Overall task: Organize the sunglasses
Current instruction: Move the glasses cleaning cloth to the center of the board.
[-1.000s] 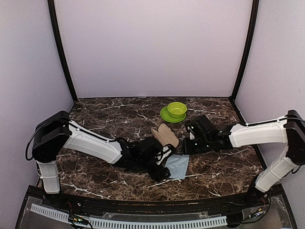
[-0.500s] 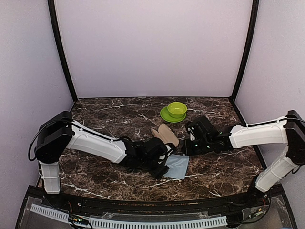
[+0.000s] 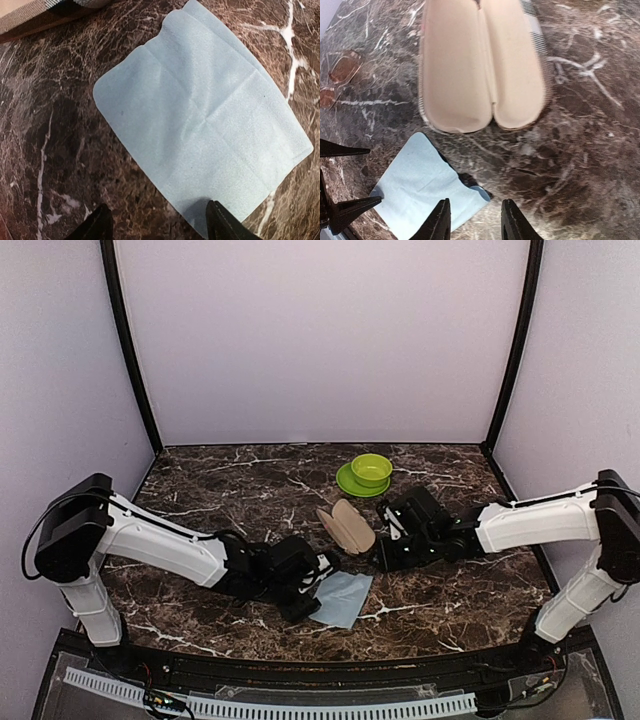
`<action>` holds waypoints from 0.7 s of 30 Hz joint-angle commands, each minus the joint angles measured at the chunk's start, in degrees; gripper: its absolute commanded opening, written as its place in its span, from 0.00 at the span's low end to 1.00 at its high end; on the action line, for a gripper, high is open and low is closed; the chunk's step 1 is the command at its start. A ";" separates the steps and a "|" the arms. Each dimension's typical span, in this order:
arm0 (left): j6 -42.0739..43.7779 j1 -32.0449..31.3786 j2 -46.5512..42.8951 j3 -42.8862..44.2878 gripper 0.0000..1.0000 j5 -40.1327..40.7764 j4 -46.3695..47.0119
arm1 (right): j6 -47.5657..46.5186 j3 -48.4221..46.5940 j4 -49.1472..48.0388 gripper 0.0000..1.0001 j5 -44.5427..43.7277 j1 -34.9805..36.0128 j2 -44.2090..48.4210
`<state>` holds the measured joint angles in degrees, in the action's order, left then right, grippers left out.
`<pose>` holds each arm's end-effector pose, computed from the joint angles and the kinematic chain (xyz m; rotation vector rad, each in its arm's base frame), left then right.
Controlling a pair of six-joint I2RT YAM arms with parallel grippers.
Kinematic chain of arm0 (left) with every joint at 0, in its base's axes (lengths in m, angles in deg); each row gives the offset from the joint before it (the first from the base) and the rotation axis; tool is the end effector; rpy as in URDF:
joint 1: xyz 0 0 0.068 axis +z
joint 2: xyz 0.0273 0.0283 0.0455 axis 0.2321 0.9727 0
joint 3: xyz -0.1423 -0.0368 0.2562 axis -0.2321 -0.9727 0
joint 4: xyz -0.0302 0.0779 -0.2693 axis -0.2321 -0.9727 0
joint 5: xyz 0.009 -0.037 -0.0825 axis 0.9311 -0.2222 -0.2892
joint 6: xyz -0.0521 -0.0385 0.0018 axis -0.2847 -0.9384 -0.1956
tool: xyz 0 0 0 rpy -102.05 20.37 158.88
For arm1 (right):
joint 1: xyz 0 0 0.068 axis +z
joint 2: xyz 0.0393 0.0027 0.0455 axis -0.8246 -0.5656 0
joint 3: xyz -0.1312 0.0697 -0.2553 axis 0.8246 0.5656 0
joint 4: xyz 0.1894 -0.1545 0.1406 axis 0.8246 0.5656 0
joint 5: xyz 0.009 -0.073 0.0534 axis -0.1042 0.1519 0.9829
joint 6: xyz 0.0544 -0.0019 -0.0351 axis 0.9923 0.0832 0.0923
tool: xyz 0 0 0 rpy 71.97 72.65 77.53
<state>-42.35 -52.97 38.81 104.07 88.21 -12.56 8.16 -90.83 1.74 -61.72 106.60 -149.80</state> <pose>0.1588 -0.3416 0.1384 1.2352 2.1952 -0.2927 0.2065 0.2531 0.1763 -0.3645 2.5175 0.5941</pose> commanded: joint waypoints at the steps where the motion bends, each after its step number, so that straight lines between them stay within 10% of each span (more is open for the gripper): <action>1: 0.83 0.12 -3.56 -4.22 0.65 -1.88 -6.33 | -2.89 -4.85 -2.20 0.37 2.70 3.33 -4.47; 21: -14.51 3.49 -21.78 -18.14 0.81 -6.49 3.94 | -6.45 -19.07 -4.58 0.43 8.23 6.89 -21.00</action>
<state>-51.88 -50.06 20.80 88.91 82.83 -11.46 3.15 -107.00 -1.91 -53.70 112.48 -168.60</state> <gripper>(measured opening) 0.806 0.421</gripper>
